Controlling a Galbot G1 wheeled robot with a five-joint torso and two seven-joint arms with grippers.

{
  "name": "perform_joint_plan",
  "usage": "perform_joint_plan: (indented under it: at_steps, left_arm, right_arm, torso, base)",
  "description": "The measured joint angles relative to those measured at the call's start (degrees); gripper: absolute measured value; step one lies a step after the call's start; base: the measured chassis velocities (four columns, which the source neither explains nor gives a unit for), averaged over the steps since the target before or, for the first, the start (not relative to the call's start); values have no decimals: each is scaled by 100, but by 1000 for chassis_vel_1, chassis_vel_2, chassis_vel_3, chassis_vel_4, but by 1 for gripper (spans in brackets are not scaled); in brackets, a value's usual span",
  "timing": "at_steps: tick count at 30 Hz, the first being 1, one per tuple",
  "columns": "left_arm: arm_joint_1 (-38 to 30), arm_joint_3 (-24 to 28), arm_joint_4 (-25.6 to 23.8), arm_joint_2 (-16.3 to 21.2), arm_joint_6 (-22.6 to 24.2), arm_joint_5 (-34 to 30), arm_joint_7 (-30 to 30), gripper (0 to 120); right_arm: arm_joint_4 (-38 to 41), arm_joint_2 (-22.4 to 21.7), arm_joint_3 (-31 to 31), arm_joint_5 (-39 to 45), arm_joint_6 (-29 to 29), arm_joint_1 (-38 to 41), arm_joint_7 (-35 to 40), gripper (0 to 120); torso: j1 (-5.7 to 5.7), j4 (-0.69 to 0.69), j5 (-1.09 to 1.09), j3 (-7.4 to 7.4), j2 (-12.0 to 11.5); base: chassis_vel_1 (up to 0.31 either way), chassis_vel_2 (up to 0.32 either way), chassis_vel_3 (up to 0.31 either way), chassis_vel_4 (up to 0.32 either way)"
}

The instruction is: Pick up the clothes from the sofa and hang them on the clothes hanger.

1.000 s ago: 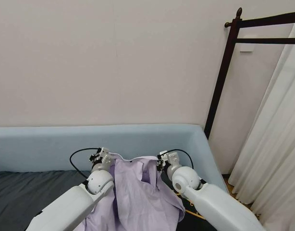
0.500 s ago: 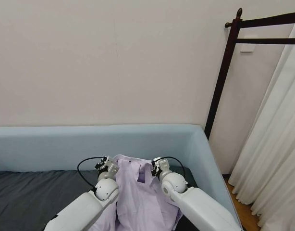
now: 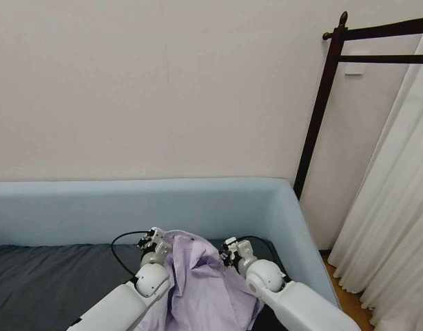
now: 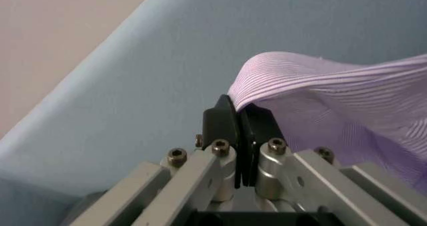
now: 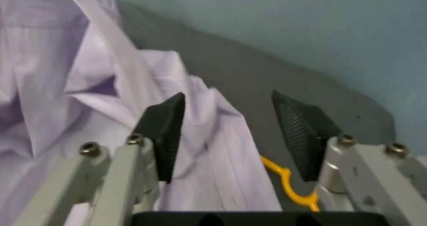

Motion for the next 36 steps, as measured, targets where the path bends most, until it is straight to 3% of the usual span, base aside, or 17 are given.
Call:
perform_joint_plan:
  at_steps: [4,12,21,31,36]
  left_arm:
    - [97,25,-97,6,-46,16,8,0]
    - [258,41,-385,166,-188,18,59,0]
    - [483,-105,-714,369,-318,32,175,0]
    - [572,-218,-789,479,-411,147,264,0]
    - [587,-220,-793,462,-413,152,267,0]
  right_arm:
    - [-419,-425,295,-341,202,-183,-650,75]
    - [-1734,-373,434,-580,492,-128,-1308,99]
    - [-3391,128,277,-1703,1142,290,-2011,100]
    - [-3945,308,329,-1929,1436,338,-2275,100]
    - [-4023,394,374,-1876,1442,347,-2418,84]
  torso:
    - [0,0,-1,0,0]
    - [0,0,0,0,0]
    - [0,2,-1,0,0]
    - [0,1,-1,0,0]
    - [0,1,-2,0,0]
  base:
    - [0,0,0,0]
    - [0,0,0,0]
    - [0,0,0,0]
    - [0,0,0,0]
    - [0,0,0,0]
